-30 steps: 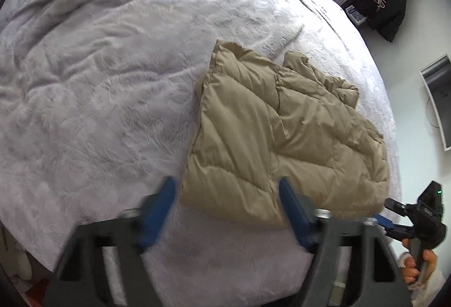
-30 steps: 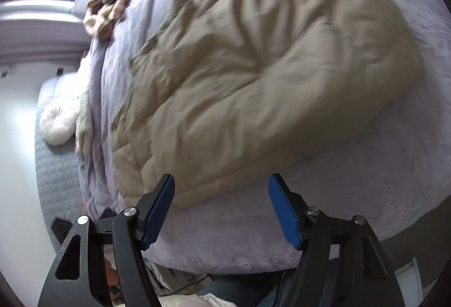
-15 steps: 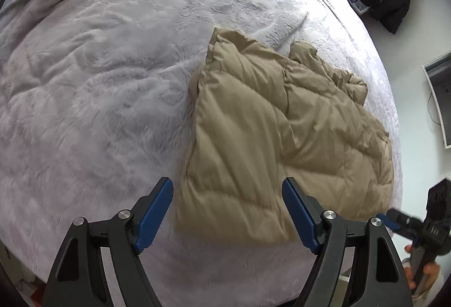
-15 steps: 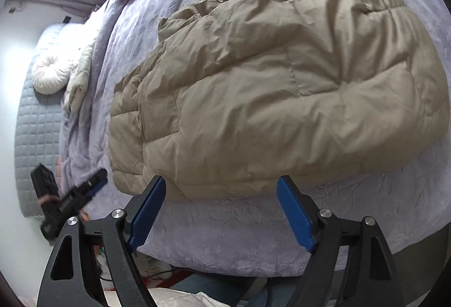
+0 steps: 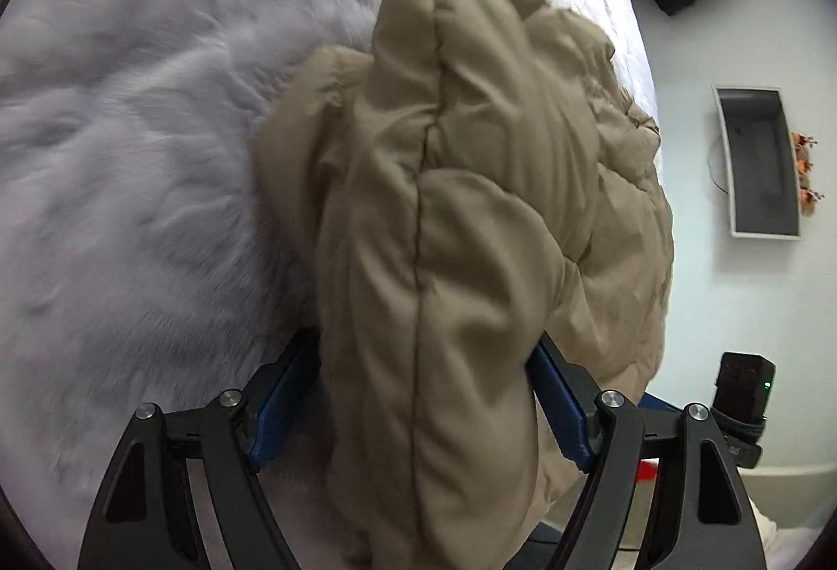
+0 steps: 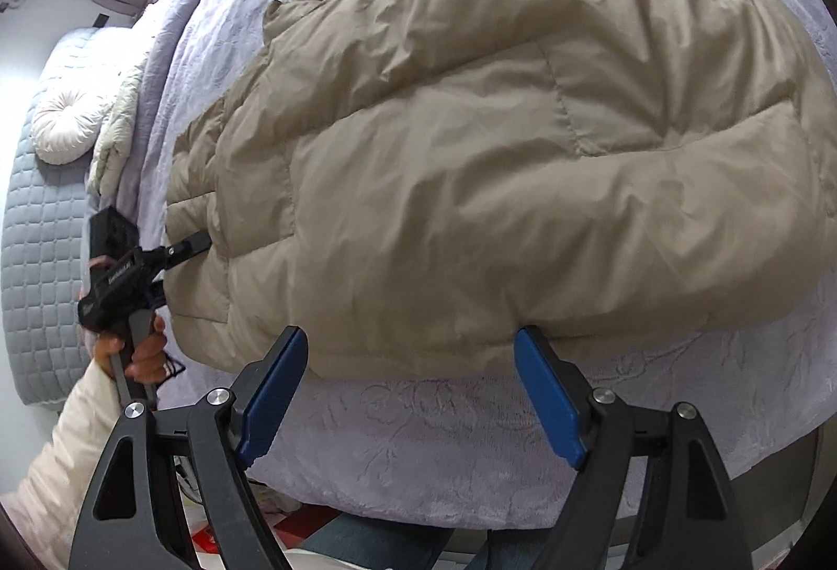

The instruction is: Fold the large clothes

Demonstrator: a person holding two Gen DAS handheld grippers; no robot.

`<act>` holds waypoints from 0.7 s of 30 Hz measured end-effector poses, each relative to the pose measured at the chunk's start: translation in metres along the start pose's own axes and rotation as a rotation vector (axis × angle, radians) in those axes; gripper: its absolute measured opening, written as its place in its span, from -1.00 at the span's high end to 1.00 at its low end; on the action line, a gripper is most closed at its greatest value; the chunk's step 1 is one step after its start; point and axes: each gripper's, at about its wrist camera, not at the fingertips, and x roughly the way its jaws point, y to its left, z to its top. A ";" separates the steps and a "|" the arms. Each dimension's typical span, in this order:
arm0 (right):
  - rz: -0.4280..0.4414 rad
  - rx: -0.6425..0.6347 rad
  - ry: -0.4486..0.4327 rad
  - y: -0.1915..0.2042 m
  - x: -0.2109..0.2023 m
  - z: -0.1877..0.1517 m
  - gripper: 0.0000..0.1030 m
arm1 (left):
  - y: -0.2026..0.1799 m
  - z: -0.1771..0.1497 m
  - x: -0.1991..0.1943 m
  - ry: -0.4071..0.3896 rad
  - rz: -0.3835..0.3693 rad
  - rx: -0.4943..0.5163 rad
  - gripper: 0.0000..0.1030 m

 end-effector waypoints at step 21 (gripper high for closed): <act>-0.051 -0.077 -0.183 0.017 -0.029 0.014 0.79 | -0.067 -0.020 -0.014 -0.042 -0.101 0.042 0.55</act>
